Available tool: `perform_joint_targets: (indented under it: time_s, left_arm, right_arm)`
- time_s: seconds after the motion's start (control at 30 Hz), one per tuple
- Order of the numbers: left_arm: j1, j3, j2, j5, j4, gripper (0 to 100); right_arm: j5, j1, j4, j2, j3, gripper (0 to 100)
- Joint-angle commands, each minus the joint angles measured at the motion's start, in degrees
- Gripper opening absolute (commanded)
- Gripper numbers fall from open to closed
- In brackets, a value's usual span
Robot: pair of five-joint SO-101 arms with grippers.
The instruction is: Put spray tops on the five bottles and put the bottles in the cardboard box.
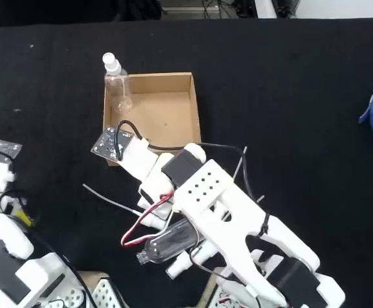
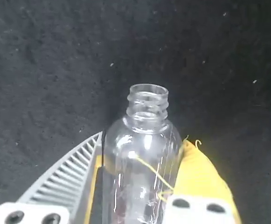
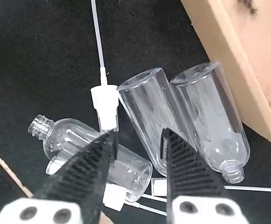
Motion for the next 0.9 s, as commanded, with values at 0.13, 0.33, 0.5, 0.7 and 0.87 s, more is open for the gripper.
perform_joint_targets:
  time_s: [0.13,0.33,0.5,0.7,0.87]
  left_arm:
    - [-6.81,-6.99,-0.18,1.05,0.0,3]
    - [-8.66,-7.34,-0.18,7.56,-0.44,3]
    - [-9.71,-7.08,-0.18,7.56,-2.29,3]
    - [-12.44,-7.16,-0.18,7.56,-4.57,3]
    - [-12.7,-6.9,-0.09,7.56,-4.4,3]
  right_arm:
    - [-0.09,-8.09,-5.54,-2.15,1.63,15.0]
    - [0.18,-8.79,-10.99,2.77,4.09,14.9]
    - [0.09,-10.73,-9.93,9.71,0.57,14.9]
    - [0.0,-13.01,-10.55,16.92,-5.32,17.5]
    - [-0.09,-13.27,-10.2,24.66,-10.24,17.2]
